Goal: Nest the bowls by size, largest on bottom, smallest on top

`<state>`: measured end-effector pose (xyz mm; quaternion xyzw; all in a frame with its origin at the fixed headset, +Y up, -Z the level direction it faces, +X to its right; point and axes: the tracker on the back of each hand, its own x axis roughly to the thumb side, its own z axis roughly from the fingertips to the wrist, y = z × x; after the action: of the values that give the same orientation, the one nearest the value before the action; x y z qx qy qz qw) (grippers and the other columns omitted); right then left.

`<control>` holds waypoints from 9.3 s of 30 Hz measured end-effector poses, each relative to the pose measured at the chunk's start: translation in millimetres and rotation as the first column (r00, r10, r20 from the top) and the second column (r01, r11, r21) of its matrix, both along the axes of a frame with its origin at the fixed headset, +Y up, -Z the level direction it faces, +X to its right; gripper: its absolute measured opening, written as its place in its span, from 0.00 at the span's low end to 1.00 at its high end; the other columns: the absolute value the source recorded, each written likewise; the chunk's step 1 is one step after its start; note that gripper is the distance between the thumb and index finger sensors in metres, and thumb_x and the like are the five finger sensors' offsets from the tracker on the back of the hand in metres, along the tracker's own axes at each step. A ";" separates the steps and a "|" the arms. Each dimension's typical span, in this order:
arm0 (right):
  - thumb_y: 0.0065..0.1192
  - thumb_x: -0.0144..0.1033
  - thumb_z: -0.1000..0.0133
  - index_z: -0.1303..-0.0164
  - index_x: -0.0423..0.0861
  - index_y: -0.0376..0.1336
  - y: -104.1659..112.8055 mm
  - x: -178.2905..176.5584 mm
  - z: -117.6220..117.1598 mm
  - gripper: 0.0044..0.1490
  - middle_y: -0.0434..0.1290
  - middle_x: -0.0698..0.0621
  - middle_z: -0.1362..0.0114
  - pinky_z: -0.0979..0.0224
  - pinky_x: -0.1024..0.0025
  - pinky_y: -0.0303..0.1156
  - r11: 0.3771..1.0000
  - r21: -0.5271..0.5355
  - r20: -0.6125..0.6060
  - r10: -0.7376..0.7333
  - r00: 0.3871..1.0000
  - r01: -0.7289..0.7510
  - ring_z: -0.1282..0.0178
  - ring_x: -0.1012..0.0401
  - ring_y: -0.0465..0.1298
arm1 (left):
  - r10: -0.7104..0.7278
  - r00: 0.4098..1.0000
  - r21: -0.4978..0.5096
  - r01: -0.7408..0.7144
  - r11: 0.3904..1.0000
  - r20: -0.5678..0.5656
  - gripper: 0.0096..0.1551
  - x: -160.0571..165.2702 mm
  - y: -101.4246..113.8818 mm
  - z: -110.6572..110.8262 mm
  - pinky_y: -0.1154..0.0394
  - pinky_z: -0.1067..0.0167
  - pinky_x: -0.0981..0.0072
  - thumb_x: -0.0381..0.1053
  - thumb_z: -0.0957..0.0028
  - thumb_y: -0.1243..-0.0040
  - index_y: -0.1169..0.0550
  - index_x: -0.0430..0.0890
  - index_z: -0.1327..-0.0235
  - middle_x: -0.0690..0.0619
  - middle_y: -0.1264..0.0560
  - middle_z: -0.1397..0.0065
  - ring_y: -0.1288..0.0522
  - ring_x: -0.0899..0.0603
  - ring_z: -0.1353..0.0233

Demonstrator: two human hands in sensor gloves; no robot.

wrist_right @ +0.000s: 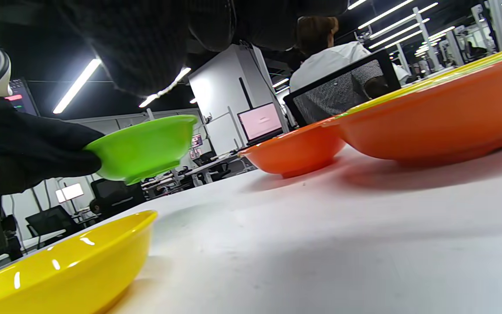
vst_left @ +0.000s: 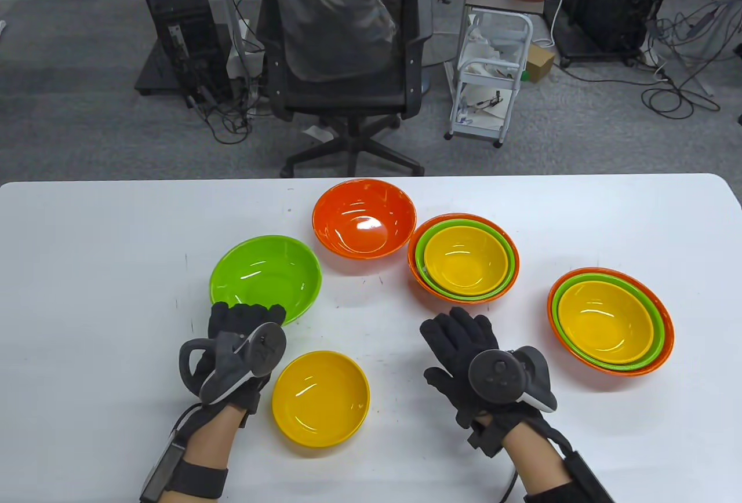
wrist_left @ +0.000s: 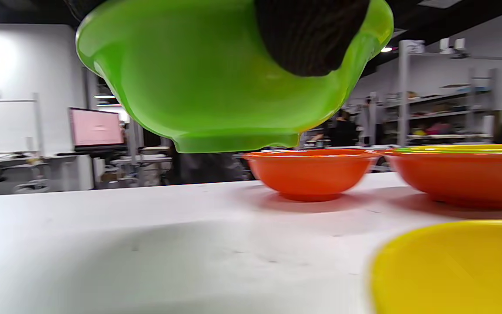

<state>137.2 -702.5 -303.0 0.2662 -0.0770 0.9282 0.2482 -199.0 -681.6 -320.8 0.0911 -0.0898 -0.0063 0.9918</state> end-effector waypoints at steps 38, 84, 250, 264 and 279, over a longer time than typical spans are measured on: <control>0.69 0.27 0.50 0.40 0.38 0.73 27.4 -38.3 -11.0 0.26 0.75 0.37 0.33 0.22 0.36 0.43 0.960 0.220 -0.141 0.208 0.968 -0.174 0.22 0.38 0.61 | 0.120 0.876 -0.074 -0.097 0.993 0.466 0.32 65.8 4.4 32.1 0.40 0.21 0.36 0.54 0.46 0.40 0.30 0.57 0.25 0.52 0.31 0.20 0.35 0.37 0.15; 0.68 0.33 0.48 0.37 0.44 0.73 -1.9 -135.3 -208.6 0.28 0.74 0.41 0.28 0.21 0.34 0.43 0.940 -0.059 0.350 0.335 0.875 -0.336 0.19 0.39 0.59 | 0.451 0.890 -0.301 -0.414 0.859 0.061 0.41 -79.6 -37.4 13.4 0.38 0.26 0.28 0.65 0.46 0.47 0.37 0.52 0.19 0.44 0.36 0.17 0.36 0.31 0.18; 0.61 0.44 0.44 0.20 0.42 0.55 -7.4 69.8 -11.9 0.42 0.54 0.35 0.17 0.25 0.31 0.34 0.968 -0.251 0.273 0.069 0.960 0.002 0.17 0.35 0.40 | 0.415 0.617 -0.278 -0.726 0.629 -0.669 0.39 46.3 -28.5 -184.2 0.17 0.49 0.53 0.60 0.43 0.42 0.37 0.40 0.26 0.50 0.19 0.43 0.15 0.47 0.51; 0.62 0.43 0.44 0.20 0.41 0.56 0.9 59.8 -14.3 0.42 0.55 0.34 0.17 0.25 0.31 0.34 0.979 -0.200 0.269 0.083 0.960 -0.028 0.17 0.34 0.40 | 0.336 0.855 -0.470 -0.502 0.726 -0.395 0.43 51.8 -1.5 -117.4 0.24 0.37 0.40 0.63 0.44 0.42 0.37 0.44 0.21 0.42 0.26 0.28 0.20 0.35 0.33; 0.63 0.46 0.44 0.20 0.42 0.57 47.0 29.4 -1.3 0.43 0.56 0.35 0.17 0.25 0.29 0.33 0.990 0.006 0.236 0.135 0.962 -0.140 0.17 0.34 0.41 | 0.193 0.976 -0.253 -0.163 0.954 0.100 0.43 39.4 26.6 -2.5 0.36 0.28 0.28 0.66 0.45 0.46 0.37 0.50 0.19 0.42 0.35 0.18 0.33 0.31 0.19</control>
<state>166.6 -655.5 -304.3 0.1617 -0.0976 0.9673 0.1693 -159.7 -655.1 -323.4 -0.0229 -0.1424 0.1000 0.9845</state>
